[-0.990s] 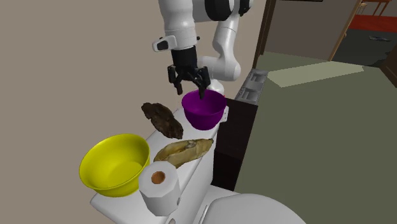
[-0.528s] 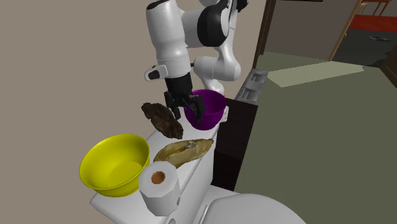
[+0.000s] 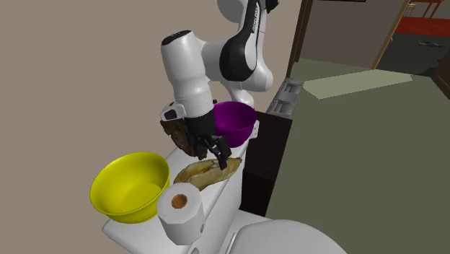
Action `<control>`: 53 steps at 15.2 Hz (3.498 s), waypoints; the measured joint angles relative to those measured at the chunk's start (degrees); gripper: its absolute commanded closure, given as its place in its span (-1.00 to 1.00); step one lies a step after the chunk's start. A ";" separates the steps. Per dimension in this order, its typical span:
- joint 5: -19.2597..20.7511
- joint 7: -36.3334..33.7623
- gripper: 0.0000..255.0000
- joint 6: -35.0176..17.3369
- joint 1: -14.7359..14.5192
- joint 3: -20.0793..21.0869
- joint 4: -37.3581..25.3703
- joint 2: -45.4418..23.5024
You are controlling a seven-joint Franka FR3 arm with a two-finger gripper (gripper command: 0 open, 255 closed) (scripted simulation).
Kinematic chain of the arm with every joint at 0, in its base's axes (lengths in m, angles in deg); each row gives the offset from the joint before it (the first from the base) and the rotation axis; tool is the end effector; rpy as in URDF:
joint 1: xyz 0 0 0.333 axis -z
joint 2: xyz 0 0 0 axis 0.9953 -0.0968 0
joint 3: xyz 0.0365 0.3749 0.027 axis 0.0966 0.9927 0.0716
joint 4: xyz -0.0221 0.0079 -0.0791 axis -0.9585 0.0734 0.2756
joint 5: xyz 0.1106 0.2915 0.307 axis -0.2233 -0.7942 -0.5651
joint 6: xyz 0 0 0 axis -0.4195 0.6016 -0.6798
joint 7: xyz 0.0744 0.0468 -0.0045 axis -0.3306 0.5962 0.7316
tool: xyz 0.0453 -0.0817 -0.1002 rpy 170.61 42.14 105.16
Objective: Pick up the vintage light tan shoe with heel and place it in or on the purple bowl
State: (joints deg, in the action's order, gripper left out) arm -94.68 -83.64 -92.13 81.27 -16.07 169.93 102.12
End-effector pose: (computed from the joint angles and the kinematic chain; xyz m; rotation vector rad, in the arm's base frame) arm 0.4832 0.0449 0.4364 -2.8206 0.4055 -0.1019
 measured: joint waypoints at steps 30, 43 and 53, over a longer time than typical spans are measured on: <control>0.54 -1.73 1.00 2.51 -0.14 0.47 -2.38 0.47; 2.40 -4.92 1.00 12.48 0.33 0.37 -10.02 3.17; 3.32 -6.68 1.00 19.88 0.60 0.01 -17.07 3.66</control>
State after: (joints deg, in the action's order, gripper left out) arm -91.36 -90.32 -72.26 81.87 -16.06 152.86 105.79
